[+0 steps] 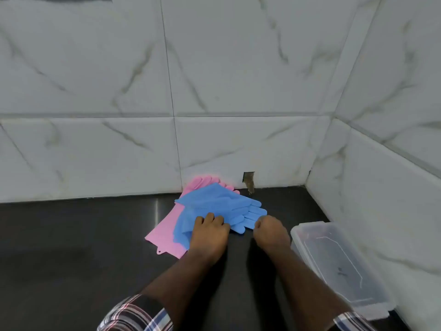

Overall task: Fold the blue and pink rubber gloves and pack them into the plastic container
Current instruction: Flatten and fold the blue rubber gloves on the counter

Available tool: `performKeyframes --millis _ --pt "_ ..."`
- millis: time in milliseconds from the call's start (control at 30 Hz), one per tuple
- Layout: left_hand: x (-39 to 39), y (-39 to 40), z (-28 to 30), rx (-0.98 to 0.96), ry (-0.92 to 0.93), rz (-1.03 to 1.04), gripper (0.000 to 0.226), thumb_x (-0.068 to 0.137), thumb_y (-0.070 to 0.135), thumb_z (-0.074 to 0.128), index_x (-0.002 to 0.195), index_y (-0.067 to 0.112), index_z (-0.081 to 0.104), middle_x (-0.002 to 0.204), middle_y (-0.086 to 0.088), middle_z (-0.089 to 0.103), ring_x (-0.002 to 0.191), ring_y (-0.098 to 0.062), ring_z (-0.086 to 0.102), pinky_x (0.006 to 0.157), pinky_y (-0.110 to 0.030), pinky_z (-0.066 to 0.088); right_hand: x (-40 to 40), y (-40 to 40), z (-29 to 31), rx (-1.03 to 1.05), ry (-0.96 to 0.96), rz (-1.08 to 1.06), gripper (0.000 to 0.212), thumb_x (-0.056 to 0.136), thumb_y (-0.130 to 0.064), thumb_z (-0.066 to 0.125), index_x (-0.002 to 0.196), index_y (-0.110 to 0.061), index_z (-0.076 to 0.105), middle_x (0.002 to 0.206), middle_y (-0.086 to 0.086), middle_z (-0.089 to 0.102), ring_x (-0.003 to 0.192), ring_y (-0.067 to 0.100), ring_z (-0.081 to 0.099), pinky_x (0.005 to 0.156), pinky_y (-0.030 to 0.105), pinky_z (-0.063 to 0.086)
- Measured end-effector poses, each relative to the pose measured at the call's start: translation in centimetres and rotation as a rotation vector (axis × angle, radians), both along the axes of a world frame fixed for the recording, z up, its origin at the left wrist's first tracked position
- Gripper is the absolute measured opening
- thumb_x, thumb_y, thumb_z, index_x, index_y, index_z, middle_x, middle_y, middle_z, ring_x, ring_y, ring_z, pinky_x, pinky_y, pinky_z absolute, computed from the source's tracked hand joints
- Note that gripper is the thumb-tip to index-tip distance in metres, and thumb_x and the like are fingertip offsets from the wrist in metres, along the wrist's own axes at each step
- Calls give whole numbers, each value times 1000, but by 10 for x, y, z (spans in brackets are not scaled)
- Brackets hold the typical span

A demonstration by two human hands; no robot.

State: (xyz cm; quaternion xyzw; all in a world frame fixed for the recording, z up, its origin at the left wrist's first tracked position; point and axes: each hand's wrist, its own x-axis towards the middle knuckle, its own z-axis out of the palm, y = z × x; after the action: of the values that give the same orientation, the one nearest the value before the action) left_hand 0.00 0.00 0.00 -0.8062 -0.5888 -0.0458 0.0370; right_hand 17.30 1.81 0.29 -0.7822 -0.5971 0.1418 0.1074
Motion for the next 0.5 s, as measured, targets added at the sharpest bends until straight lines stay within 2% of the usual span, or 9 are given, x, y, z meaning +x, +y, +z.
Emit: performKeyframes --millis 100,200,300,400,500 --pt "8 14 -8 17 9 -23 24 97 23 44 110 22 65 109 -3 58 106 -28 48 87 -43 33 6 14 -5 -37 -66 44 17 90 -21 56 105 -20 63 104 1 60 92 18 62 80 32 54" --pt "9 25 -13 -4 -7 -22 27 98 24 42 112 24 65 112 -1 59 107 -27 48 88 -42 33 6 24 -9 -87 -160 90 21 91 -23 55 111 -19 62 109 3 55 96 20 59 81 34 54" --pt "7 29 -11 0 -75 2 31 99 27 42 119 28 65 118 1 61 110 -25 49 91 -41 35 2 30 1 -7 -161 93 22 92 -27 52 111 -18 60 109 3 50 96 20 55 76 34 50" --pt "9 34 6 43 -247 50 36 96 33 46 127 28 62 120 0 64 111 -27 55 89 -41 40 -7 39 28 210 -123 156 22 92 -20 47 109 -13 58 112 6 48 101 25 55 71 36 47" --pt "10 50 30 40 -560 90 43 90 36 55 130 24 62 120 -4 67 111 -29 60 93 -43 47 -20 43 69 415 -207 290 19 84 -11 58 103 -11 58 110 9 49 93 29 57 57 34 37"
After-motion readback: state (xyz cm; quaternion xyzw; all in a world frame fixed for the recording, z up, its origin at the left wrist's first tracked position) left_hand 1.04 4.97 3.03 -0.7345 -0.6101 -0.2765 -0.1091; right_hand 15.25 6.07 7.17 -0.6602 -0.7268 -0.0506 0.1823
